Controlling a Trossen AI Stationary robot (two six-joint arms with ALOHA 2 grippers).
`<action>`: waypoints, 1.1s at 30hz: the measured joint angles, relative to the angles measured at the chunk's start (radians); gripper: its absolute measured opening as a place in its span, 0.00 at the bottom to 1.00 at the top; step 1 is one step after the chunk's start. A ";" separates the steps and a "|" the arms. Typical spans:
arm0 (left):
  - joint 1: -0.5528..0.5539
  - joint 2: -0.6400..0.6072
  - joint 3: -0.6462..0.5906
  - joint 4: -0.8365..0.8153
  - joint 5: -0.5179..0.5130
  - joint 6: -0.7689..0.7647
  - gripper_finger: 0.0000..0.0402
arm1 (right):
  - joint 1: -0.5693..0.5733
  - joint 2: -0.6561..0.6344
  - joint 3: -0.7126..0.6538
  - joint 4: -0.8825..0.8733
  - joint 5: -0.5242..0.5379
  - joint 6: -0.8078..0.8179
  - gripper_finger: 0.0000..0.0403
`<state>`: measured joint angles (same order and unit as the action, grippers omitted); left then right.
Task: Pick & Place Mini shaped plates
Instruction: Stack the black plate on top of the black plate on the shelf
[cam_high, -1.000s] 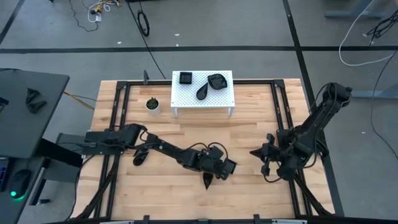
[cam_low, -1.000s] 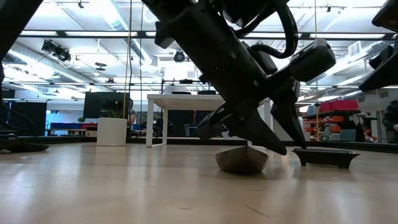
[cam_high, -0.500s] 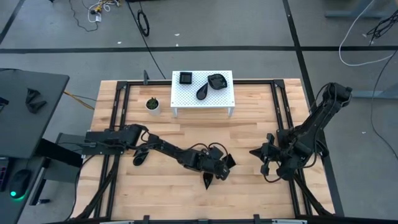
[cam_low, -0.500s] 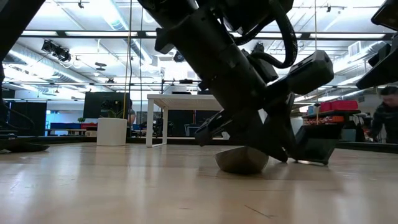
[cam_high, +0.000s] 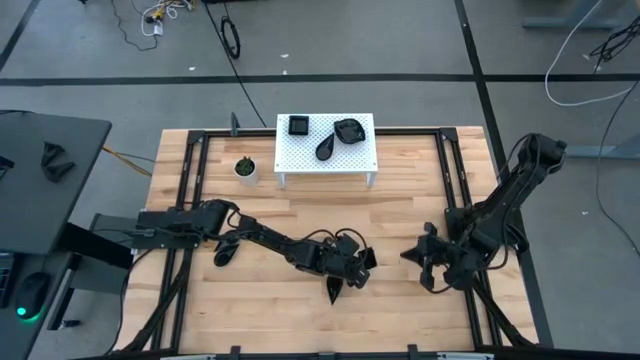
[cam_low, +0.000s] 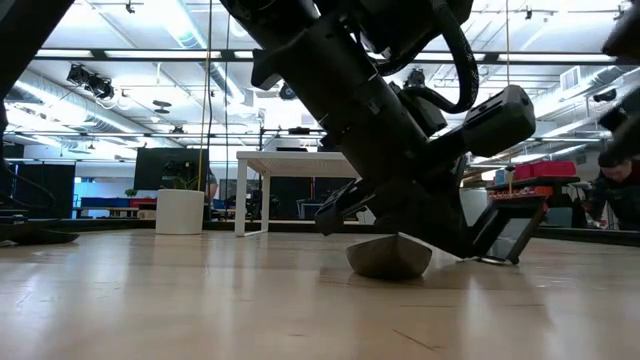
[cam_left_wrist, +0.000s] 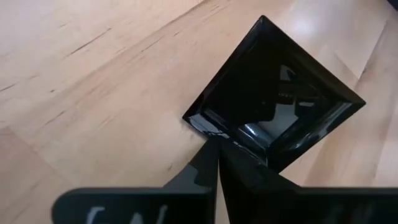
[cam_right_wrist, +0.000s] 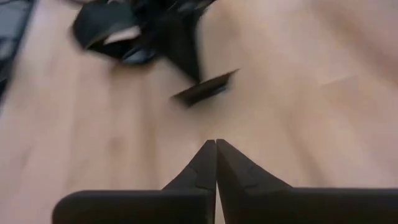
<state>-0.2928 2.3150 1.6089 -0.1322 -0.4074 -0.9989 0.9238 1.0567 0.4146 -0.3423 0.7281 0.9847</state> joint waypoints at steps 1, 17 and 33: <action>0.000 0.000 0.000 0.000 -0.001 0.000 0.05 | -0.001 0.011 -0.025 0.071 -0.037 -0.024 0.03; 0.002 0.000 0.000 0.009 -0.026 -0.004 0.03 | -0.217 0.395 -0.163 0.693 -0.230 -0.129 0.03; 0.026 -0.001 0.000 0.006 0.005 -0.027 0.27 | -0.287 0.445 -0.162 0.773 -0.236 -0.191 0.03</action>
<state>-0.2668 2.3141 1.6089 -0.1261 -0.4019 -1.0258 0.6364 1.5014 0.2531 0.4309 0.4923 0.7941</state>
